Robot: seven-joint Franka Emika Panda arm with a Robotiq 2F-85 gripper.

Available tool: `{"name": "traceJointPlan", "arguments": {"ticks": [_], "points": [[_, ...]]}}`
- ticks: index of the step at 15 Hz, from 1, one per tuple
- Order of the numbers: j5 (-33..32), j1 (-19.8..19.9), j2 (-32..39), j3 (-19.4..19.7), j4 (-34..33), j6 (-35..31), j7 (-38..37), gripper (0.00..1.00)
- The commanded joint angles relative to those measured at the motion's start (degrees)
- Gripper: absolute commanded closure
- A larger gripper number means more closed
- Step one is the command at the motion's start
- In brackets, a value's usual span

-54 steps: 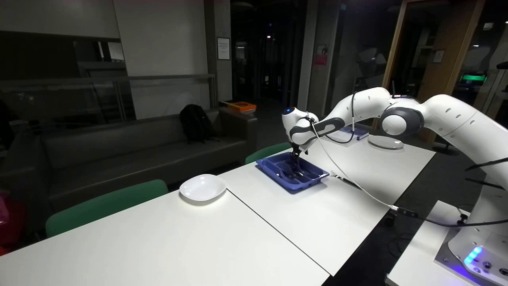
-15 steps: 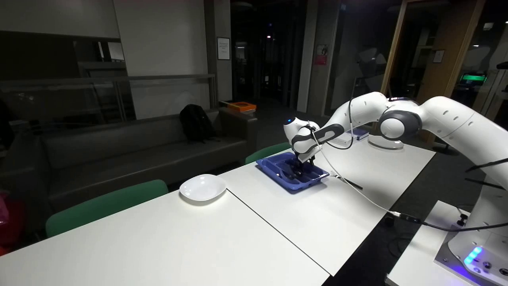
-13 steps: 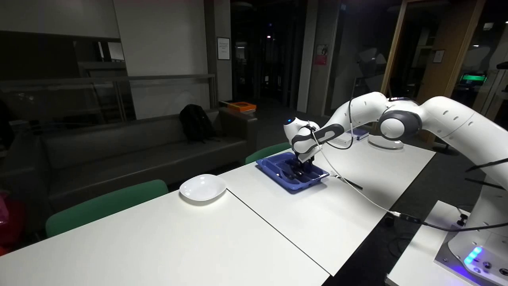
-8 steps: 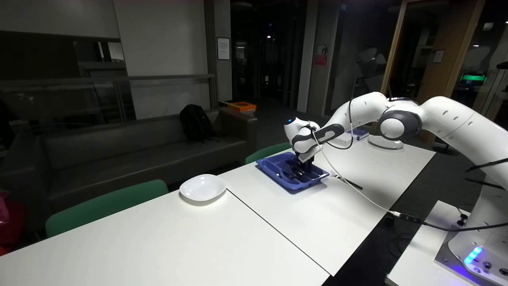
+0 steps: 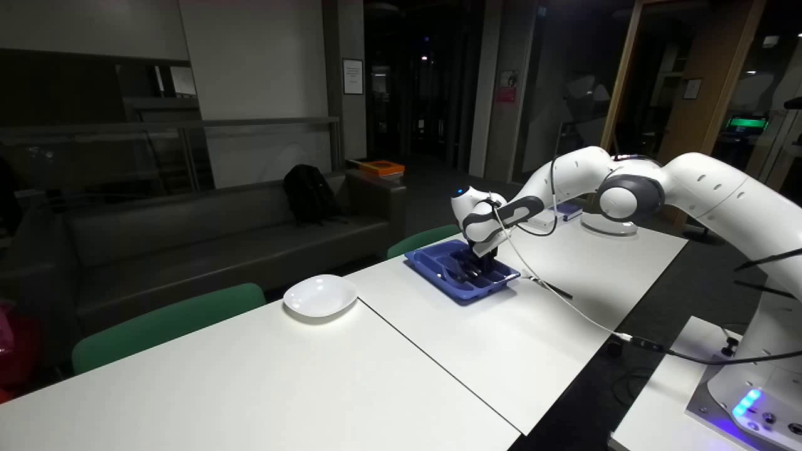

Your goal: Remove two forks from the tray

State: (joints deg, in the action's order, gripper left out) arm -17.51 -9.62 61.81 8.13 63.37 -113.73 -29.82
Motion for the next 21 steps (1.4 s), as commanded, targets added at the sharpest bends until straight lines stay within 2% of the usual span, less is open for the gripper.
{"name": "traceJointPlan", "arguments": {"ticks": [1, 2, 3, 8, 9, 11, 13, 15, 17, 21], "points": [[1.87, 0.87, 0.14, 0.3, 0.77, -2.44, 1.77, 0.73], [1.98, 0.95, 0.29, 0.32, 0.74, -2.75, 1.87, 0.69], [2.13, 1.03, 0.34, 0.29, 0.72, -2.99, 1.96, 0.7], [2.8, 1.85, 1.12, -0.07, 0.23, -4.75, 2.89, 0.63], [3.02, 2.01, 1.28, -0.16, 0.19, -5.3, 3.17, 0.64], [3.47, 2.34, 1.57, -0.3, 0.06, -6.32, 3.96, 0.9], [4.21, 2.61, 2.08, -0.37, -0.02, -7.88, 4.71, 1.0], [4.54, 2.85, 2.09, -0.36, -0.2, -7.94, 5.55, 0.97], [4.77, 2.98, 2.05, -0.43, -0.24, -8.05, 6.39, 1.0], [5.31, 2.82, 1.15, -0.27, 0.26, -7.26, 6.3, 0.98]]}}
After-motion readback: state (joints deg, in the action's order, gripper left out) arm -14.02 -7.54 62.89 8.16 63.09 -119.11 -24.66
